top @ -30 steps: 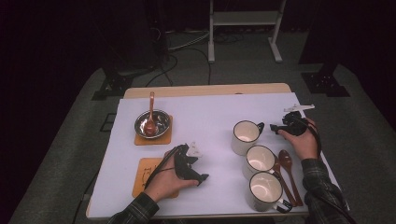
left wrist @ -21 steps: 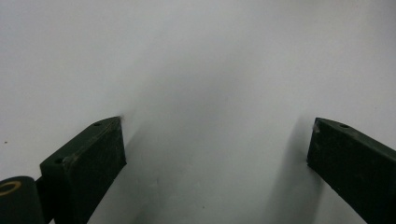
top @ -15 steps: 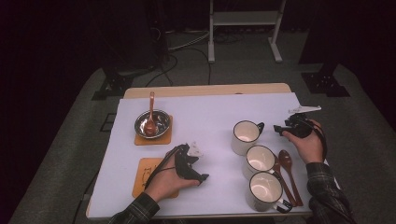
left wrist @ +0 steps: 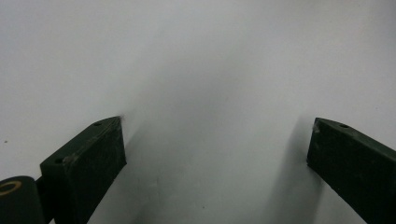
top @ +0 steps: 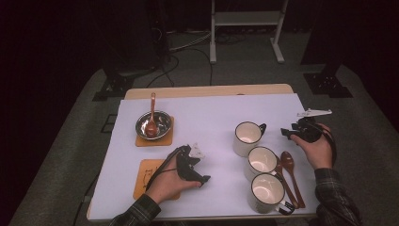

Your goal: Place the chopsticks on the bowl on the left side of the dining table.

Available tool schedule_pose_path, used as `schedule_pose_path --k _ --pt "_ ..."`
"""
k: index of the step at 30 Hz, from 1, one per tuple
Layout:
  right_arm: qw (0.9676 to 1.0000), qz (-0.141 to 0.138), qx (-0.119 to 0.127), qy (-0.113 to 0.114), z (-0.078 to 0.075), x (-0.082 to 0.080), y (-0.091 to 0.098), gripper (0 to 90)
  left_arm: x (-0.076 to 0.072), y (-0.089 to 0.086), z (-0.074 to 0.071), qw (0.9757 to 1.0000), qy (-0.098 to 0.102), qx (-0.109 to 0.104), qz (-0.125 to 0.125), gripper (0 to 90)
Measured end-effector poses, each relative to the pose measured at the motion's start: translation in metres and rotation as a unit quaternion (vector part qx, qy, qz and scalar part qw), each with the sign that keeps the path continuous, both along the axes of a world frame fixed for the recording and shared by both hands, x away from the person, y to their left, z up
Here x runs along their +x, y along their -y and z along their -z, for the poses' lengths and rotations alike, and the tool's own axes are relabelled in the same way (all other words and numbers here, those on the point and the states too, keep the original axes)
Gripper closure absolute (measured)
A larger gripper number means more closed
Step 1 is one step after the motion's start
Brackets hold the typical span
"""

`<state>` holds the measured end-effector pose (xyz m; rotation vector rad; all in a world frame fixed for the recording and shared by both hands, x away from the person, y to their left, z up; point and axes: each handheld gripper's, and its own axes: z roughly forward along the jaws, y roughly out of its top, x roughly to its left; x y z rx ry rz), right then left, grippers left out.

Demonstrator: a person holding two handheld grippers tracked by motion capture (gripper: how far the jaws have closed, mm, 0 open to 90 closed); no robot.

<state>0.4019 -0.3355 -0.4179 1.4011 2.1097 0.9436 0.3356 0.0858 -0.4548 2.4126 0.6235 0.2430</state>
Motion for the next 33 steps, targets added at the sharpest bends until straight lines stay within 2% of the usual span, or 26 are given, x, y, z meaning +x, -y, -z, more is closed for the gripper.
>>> schedule_pose_path --k 7,17,29,33 --pt "1.0000 0.003 0.002 -0.003 0.000 -0.007 0.008 46.4 0.000 0.000 0.000 1.0000 0.000 -0.001 -0.001 3.0" --pt "0.9999 0.013 -0.004 -0.007 0.002 -0.018 0.023 54.2 0.000 0.000 0.000 1.0000 -0.001 -0.001 -0.002 3.0" --pt "0.9985 0.038 -0.025 -0.029 0.011 -0.032 0.043 67.6 0.000 0.000 0.000 1.0000 0.000 0.001 0.000 3.0" --pt "0.9981 0.042 -0.029 -0.035 0.014 -0.034 0.046 69.7 0.000 0.001 0.000 1.0000 -0.001 0.001 -0.001 3.0"
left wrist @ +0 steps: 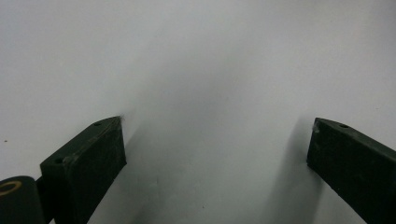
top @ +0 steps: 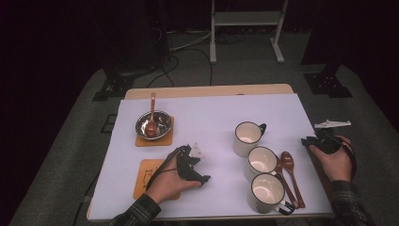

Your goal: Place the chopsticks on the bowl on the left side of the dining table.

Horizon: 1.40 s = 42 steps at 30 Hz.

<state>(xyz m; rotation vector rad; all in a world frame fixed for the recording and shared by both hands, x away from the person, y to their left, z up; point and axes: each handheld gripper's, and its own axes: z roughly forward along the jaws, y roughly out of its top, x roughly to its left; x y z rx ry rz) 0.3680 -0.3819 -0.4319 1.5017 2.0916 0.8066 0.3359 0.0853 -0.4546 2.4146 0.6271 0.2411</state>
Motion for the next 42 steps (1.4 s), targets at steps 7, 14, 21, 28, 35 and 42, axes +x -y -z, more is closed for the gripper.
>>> schedule_pose_path --k 7,14,21,28,35,42 --pt "0.9999 0.005 -0.010 -0.013 0.006 0.001 0.003 73.6 0.000 0.000 0.000 1.0000 -0.001 0.001 -0.001 3.0" --pt "0.9997 0.006 -0.010 -0.021 0.008 0.001 0.004 76.1 0.000 0.000 0.000 1.0000 -0.001 0.002 -0.001 3.0" --pt "0.9996 0.000 -0.013 -0.024 0.010 0.002 0.002 78.3 0.000 0.000 0.000 1.0000 -0.001 0.002 -0.001 3.0" --pt "0.9994 -0.004 -0.015 -0.031 0.012 0.004 -0.001 80.2 0.000 0.001 0.000 1.0000 -0.002 0.003 -0.001 3.0" --pt "0.9994 0.000 -0.007 -0.033 0.013 0.005 0.000 80.9 0.000 0.001 -0.001 1.0000 -0.002 0.004 -0.001 3.0" --pt "0.9994 -0.001 -0.001 -0.033 0.013 0.007 -0.003 81.2 0.000 0.001 -0.001 1.0000 -0.002 0.004 -0.001 3.0"
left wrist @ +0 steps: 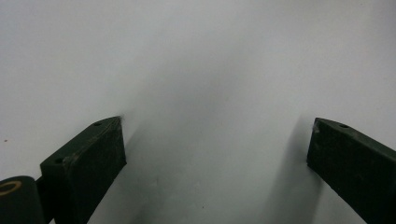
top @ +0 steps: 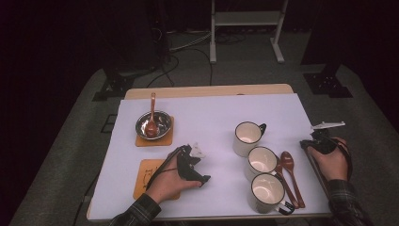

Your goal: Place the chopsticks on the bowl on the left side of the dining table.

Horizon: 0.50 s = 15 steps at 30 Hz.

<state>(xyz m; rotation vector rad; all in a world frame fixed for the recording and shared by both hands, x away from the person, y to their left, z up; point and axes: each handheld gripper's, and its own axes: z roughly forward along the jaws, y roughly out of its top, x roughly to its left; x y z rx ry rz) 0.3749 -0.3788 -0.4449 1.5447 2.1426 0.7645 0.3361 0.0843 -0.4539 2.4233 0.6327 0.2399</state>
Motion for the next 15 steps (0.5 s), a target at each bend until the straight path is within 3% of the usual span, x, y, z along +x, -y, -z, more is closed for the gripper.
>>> schedule_pose_path --k 15 --pt "0.9998 -0.020 -0.001 0.000 0.000 0.011 -0.019 81.8 0.000 0.000 0.000 1.0000 -0.001 0.002 0.000 3.0"
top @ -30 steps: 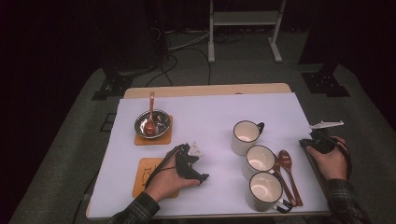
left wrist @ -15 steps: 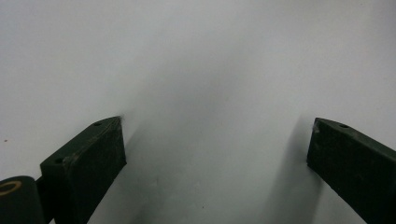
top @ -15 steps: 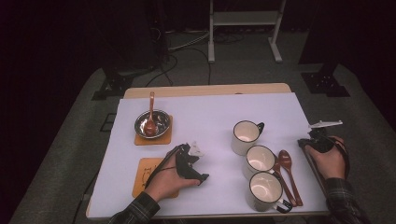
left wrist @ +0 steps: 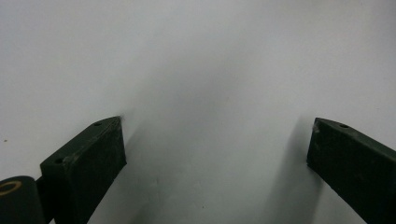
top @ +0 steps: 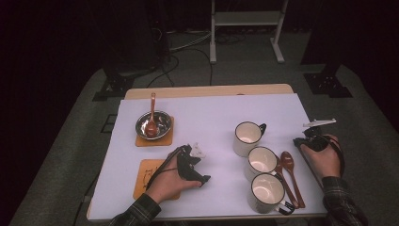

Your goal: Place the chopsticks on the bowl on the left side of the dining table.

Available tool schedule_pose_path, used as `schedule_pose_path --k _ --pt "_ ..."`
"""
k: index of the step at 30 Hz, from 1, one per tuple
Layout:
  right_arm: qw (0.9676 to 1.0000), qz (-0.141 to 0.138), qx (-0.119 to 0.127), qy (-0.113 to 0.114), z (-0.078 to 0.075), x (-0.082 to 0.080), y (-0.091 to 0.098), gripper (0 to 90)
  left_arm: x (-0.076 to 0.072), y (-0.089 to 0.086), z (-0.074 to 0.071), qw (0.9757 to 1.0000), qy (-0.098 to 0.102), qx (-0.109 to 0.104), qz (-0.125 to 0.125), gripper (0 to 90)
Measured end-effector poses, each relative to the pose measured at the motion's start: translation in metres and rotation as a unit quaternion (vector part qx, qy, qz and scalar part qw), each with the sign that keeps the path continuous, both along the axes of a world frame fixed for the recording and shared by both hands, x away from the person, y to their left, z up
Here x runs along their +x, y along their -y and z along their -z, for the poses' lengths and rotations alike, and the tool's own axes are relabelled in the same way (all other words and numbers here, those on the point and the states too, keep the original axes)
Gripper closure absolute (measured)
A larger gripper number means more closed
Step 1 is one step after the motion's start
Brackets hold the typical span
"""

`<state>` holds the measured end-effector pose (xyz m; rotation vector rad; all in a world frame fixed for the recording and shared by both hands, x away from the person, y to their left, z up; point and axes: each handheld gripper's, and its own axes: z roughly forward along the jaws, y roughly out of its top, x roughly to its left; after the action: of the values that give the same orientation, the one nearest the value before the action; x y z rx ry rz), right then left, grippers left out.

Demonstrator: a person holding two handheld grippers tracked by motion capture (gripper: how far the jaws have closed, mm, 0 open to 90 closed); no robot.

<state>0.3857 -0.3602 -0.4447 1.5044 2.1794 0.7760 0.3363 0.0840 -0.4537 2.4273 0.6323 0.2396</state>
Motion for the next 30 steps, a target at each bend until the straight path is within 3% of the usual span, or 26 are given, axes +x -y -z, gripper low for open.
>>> schedule_pose_path --k 30 --pt "0.9996 -0.029 -0.001 0.002 0.000 0.034 -0.029 82.7 0.000 0.000 0.000 1.0000 -0.001 0.000 -0.002 3.0"
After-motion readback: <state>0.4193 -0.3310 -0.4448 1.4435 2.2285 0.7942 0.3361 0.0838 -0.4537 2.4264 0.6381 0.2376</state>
